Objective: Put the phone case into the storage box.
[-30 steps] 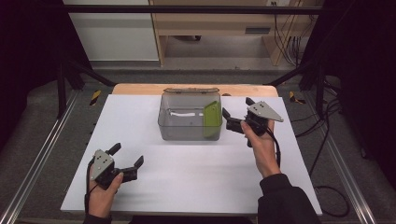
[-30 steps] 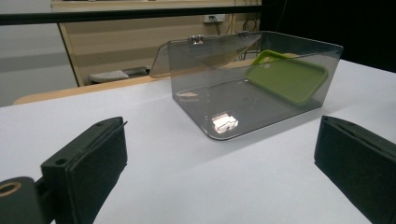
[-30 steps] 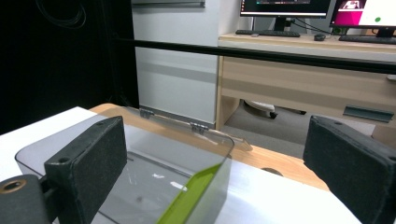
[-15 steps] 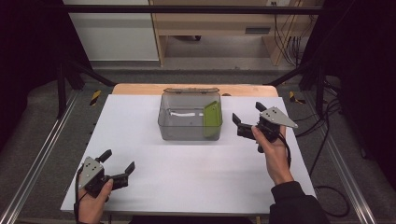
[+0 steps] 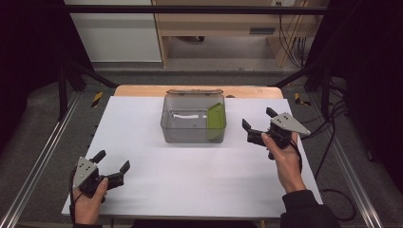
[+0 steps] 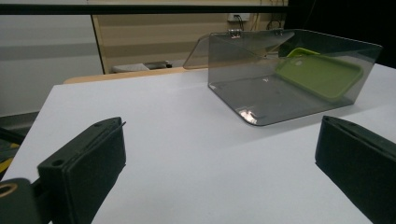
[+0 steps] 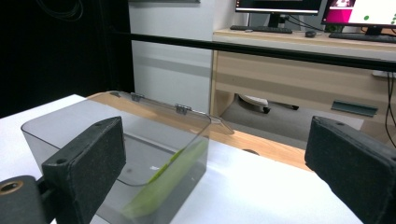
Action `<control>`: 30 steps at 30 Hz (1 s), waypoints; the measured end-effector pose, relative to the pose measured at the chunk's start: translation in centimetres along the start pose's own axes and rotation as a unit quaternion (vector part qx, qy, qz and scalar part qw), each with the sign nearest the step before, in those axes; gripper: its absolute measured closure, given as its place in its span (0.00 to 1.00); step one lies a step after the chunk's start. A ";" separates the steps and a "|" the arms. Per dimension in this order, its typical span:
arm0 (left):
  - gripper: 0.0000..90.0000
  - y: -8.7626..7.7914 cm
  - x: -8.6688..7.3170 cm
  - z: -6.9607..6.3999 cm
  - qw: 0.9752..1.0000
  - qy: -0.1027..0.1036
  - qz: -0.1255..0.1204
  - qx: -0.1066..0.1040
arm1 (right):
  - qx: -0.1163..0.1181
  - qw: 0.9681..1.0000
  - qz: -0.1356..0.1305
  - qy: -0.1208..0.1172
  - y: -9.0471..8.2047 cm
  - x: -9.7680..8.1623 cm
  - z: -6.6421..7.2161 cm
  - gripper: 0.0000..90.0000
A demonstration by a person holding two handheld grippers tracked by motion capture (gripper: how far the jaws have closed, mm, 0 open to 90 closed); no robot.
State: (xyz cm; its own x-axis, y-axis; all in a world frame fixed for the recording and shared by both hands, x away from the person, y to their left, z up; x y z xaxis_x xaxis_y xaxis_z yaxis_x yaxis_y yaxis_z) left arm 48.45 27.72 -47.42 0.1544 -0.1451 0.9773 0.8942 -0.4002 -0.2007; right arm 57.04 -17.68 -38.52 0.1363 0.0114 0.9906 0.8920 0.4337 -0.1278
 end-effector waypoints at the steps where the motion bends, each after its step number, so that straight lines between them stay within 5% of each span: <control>1: 0.02 0.0 0.0 0.1 1.000 0.000 0.000 0.001 | -0.001 1.000 -0.001 0.002 -0.2 -0.1 -0.1 0.06; 30: 0.02 0.0 -0.1 -0.4 1.000 0.002 0.001 -0.007 | -0.013 1.000 -0.021 -0.009 -5.0 -0.5 -2.3 0.04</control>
State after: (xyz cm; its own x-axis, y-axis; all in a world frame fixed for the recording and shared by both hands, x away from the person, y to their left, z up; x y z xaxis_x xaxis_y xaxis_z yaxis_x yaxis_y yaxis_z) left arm 48.27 27.34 -47.57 0.1539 -0.1493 0.9767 0.8882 -0.4122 -0.2030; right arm 53.54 -21.95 -38.53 0.0912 0.0102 0.9958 0.9078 0.4103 -0.0873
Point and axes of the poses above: each handheld gripper's, and its own axes: y roughly forward along the jaws, x roughly out of its top, z roughly to its left, the point moved 9 cm from there along y, roughly forward along the jaws, and after that the axes turned 5 degrees about y, right-handed, at the moved point
